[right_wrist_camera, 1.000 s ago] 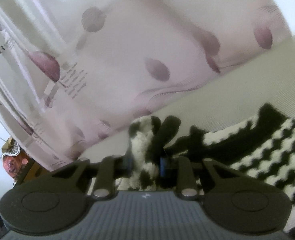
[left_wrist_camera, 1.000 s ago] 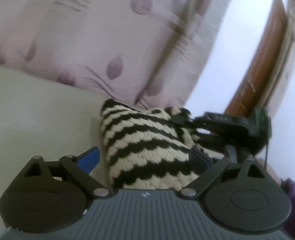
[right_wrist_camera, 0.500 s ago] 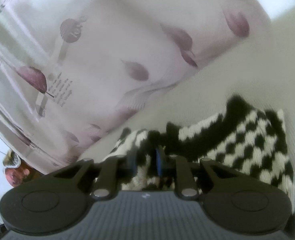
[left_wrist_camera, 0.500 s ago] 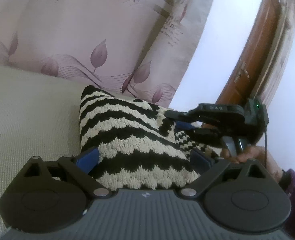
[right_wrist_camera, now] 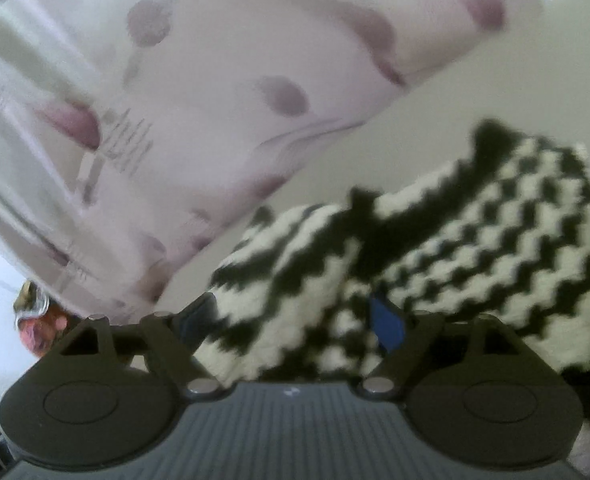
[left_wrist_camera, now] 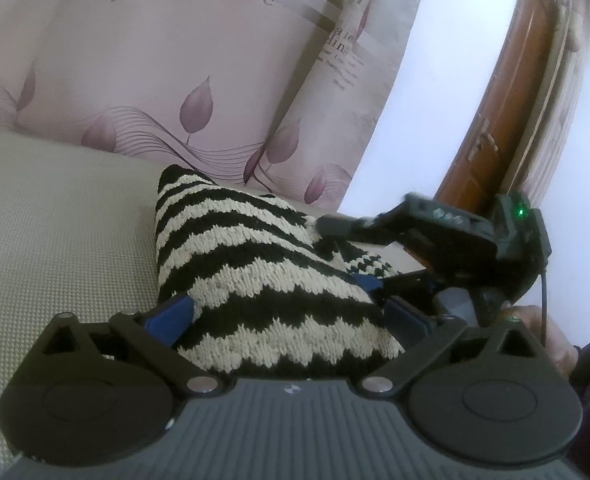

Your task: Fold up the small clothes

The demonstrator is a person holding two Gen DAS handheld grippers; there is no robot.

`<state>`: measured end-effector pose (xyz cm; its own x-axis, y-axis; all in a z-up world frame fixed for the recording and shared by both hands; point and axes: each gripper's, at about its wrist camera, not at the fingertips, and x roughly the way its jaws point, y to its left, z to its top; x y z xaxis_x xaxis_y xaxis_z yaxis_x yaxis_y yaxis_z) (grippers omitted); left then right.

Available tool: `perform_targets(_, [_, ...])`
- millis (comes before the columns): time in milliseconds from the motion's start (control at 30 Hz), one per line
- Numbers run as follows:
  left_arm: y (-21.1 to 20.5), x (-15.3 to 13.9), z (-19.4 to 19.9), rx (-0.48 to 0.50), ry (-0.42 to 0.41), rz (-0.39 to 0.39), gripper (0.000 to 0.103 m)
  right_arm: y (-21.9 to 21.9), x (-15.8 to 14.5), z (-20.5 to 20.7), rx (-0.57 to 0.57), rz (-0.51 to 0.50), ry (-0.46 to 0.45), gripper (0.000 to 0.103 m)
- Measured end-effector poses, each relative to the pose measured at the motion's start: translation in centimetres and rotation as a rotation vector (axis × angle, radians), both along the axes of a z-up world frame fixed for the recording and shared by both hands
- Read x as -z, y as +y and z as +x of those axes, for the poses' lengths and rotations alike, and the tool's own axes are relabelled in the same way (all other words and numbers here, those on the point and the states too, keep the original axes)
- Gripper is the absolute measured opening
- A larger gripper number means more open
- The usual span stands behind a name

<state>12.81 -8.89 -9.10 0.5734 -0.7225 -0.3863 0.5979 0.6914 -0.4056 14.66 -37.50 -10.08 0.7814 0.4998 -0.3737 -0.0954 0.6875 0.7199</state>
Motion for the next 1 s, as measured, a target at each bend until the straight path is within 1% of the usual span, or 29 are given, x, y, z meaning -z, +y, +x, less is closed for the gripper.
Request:
perform_targets(33, [0.0,0.0,0.0,-0.001,-0.001,0.001,0.101,0.7,0.0,0.2,-0.009,-0.032,0.004,0.059])
perform_targets(67, [0.0,0.0,-0.1,-0.004,-0.001,0.004,0.101,1.3,0.0,0.3,-0.017,-0.059,0.001,0.039])
perform_targets(100, [0.0,0.0,-0.1,-0.005,-0.001,0.005,0.101,1.8,0.0,0.2,-0.018,-0.082,-0.014,0.023])
perform_targets(167, [0.1,-0.2,-0.1,-0.01,0.005,-0.001,0.101,2.1,-0.4,0.0,-0.007,-0.128,-0.051,0.018])
perform_targets(267, [0.8,-1.0,-0.1,-0.021,0.014,-0.029,0.101,1.3,-1.2,-0.5,0.021,-0.132,-0.096,0.016])
perform_targets(367, [1.3,-2.3,-0.2,-0.031,-0.004,-0.059,0.102,-0.2,-2.5,-1.2,0.039,-0.145,-0.133,0.016])
perform_targets(500, [0.8,-3.2,-0.1,-0.026,-0.023,-0.064,0.102,-1.8,-3.4,-1.2,0.057,-0.181,-0.132,0.016])
perform_targets(700, [-0.8,-3.1,0.2,-0.009,-0.022,-0.047,0.102,-3.9,-4.0,-1.5,0.065,-0.217,-0.126,0.016])
perform_targets(1000, [-2.9,-3.3,0.9,0.028,-0.042,-0.043,0.102,-5.4,-5.1,-1.7,0.046,-0.321,-0.112,0.016])
